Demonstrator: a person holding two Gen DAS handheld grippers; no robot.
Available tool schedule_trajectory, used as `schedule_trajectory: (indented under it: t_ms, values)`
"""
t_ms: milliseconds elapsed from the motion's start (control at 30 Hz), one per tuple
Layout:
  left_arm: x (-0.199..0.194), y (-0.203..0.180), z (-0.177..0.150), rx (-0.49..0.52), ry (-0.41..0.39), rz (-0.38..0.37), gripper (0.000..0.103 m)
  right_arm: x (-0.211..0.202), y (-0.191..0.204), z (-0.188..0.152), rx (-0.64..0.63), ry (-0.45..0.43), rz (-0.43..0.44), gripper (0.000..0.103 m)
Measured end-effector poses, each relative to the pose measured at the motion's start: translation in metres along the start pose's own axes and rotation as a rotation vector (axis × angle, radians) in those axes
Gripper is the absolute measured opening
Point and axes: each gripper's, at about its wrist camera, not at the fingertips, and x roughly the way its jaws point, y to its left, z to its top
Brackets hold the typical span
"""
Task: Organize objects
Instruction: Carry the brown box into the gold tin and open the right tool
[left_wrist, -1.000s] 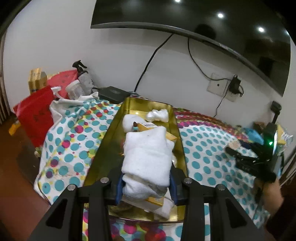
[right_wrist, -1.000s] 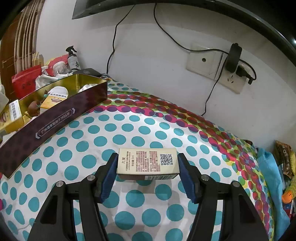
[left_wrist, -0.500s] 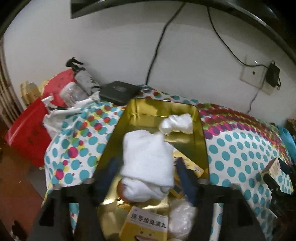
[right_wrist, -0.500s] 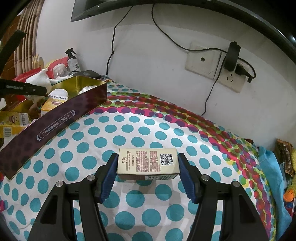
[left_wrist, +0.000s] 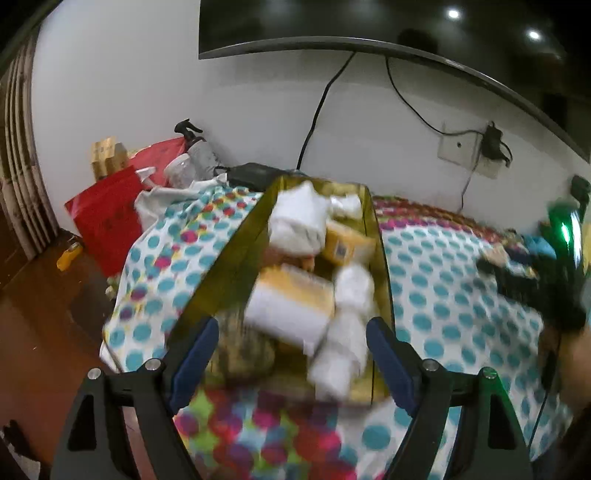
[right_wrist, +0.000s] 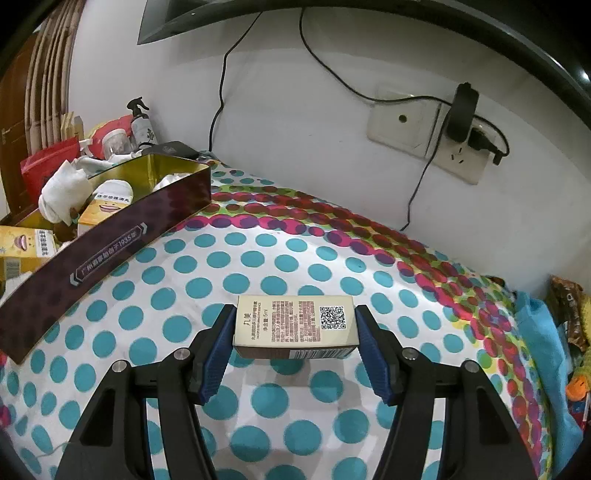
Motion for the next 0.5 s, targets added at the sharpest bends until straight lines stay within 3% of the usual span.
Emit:
schedule_trajectory:
  t_ms: [100, 200, 500]
  values:
    - [0.0, -0.002, -0.013, 0.022, 0.013, 0.0, 0.084, 0.002, 0.009, 0.012, 0.013, -0.004, 0.01, 0.061]
    - [-0.002, 0.005, -0.012, -0.019, 0.002, -0.014, 0.084, 0.001, 0.03, 0.034, -0.024, -0.023, 0.024, 0.061]
    - [-0.015, 0.03, -0.01, -0.092, -0.07, 0.018, 0.084, 0.014, 0.121, 0.123, -0.171, -0.054, 0.067, 0.061]
